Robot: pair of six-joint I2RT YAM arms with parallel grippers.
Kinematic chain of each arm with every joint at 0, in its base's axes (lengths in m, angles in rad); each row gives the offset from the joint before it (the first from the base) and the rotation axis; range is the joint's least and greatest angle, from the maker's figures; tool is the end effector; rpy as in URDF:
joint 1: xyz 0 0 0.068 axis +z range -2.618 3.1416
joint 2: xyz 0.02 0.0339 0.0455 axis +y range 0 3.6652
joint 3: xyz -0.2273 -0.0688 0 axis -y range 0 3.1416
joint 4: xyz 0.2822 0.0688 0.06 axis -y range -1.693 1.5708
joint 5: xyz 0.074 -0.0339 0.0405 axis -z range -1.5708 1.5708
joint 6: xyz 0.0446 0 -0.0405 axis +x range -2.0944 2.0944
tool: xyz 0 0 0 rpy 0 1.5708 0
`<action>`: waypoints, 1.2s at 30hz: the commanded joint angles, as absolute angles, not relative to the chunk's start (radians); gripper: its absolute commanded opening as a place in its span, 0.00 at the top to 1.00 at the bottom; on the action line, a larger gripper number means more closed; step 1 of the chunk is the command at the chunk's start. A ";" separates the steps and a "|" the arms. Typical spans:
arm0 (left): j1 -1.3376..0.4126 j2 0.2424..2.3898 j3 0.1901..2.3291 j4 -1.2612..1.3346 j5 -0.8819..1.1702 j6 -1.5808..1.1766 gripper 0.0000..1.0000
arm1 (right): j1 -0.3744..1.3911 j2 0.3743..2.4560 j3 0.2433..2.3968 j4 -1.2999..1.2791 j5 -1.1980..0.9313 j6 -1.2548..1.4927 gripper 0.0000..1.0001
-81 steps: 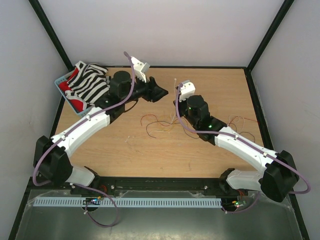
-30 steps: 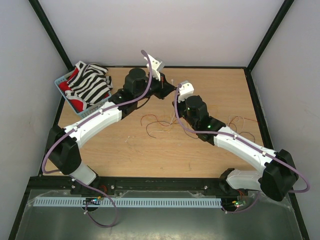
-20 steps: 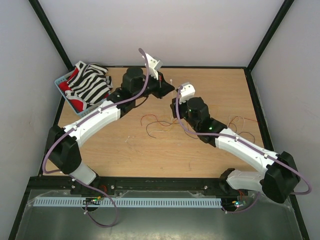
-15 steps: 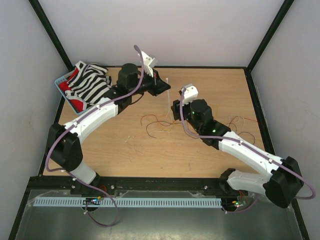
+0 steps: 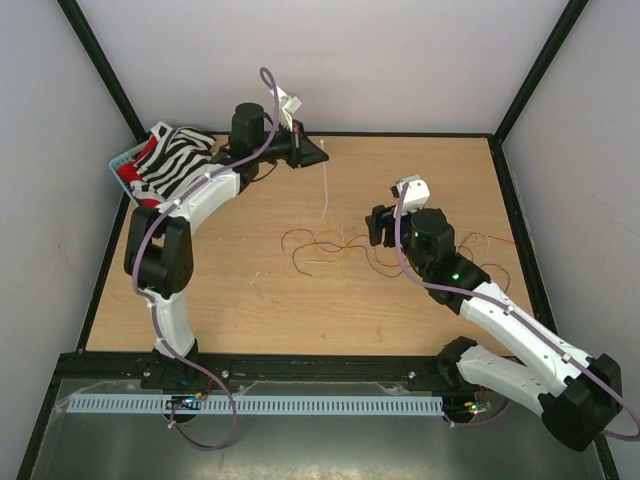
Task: Zip-tie the wires
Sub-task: Pick up the ribbon at the center of the board.
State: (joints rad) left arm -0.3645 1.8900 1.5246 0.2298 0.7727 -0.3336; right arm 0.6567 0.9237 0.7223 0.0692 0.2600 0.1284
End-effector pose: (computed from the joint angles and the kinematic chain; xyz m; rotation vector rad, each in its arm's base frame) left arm 0.4386 -0.2007 0.2702 0.6321 1.6966 -1.1615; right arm 0.2347 0.1665 0.2817 -0.2561 1.6926 0.3644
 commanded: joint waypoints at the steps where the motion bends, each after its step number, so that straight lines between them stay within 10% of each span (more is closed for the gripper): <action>1: -0.342 1.949 1.629 0.300 0.854 -0.351 1.00 | 0.620 0.934 0.688 0.034 0.174 0.160 0.26; 8: -0.298 2.047 1.709 0.320 0.855 -0.410 1.00 | 0.633 1.098 0.679 0.057 -0.169 0.273 0.20; 36: -0.199 1.978 1.602 0.344 0.854 -0.404 1.00 | 0.755 1.741 0.940 0.233 -0.048 0.211 0.07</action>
State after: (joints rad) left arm -0.2077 2.0396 1.6085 0.3084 0.8314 -0.4198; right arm 0.7513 1.7096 0.8825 0.2123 -0.0727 0.2535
